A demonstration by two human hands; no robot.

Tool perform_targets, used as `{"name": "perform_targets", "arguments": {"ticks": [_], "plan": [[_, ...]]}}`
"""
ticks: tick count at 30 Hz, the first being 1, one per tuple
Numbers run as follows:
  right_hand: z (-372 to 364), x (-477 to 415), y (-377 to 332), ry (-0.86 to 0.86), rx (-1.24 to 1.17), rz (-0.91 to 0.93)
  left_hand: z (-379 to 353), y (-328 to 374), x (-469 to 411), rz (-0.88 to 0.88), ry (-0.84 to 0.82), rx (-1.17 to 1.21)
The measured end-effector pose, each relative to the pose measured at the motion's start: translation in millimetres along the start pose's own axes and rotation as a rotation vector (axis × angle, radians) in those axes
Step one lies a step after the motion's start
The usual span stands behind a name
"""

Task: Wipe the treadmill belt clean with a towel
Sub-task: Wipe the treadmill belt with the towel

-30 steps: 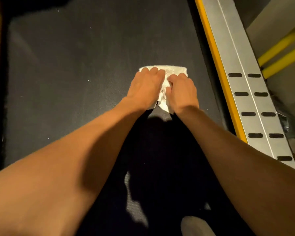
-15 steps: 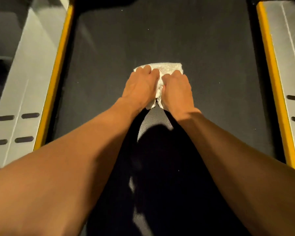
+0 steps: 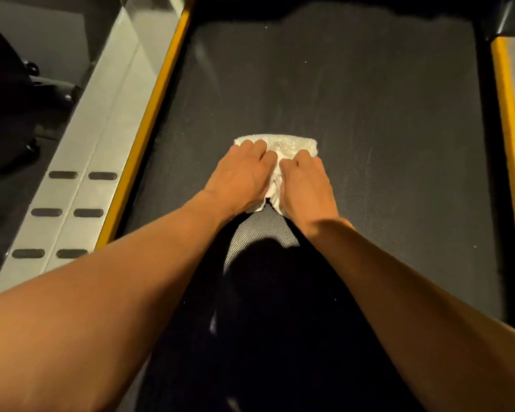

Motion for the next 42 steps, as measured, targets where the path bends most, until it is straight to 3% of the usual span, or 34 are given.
{"name": "perform_targets", "arguments": {"ticks": [3,8,13,16,19,22,28,34,39,42], "plan": [[1.2,2.5,-4.7,0.006,-0.012,0.001,0.2,-6.8,10.2,-0.046,-0.027,-0.017],[-3.2,-36.2,-38.6,-0.089,-0.085,0.028,9.3,-44.9,-1.6,0.191,-0.122,0.005],[-16.3,1.5,-52.3,-0.041,-0.09,0.127,8.2,-42.3,37.1,0.03,-0.005,-0.059],[-16.5,-3.9,-57.3,-0.013,-0.103,0.105,4.7,-61.5,43.3,0.14,-0.075,0.075],[-22.1,-19.7,-75.9,-0.043,-0.111,0.097,10.0,-89.2,35.1,0.222,-0.083,0.006],[-24.7,-17.1,-85.8,-0.04,-0.082,0.118,7.7,-97.3,40.9,0.211,-0.111,-0.155],[-34.3,8.7,-95.9,-0.085,-0.098,0.172,7.1,-88.6,73.9,0.084,-0.092,-0.197],[-36.1,-31.4,-127.5,-0.14,-0.158,0.128,9.8,-118.9,77.7,0.39,-0.099,-0.152],[-45.2,-3.5,-128.9,-0.01,-0.169,0.134,-2.5,-96.9,112.3,0.336,0.024,-0.123],[-47.3,-6.7,-132.0,-0.001,-0.224,0.122,5.4,-96.8,113.2,0.337,-0.021,-0.108]]}}
Point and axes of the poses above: each hand's wrist, its own x-axis away from the middle knuckle, its own z-axis out of the back of the hand, y = z × x, the point moved 6 cm from there along -x, towards the middle knuckle, and after that the axes turned 8 degrees about -x, right-handed, at the moved point
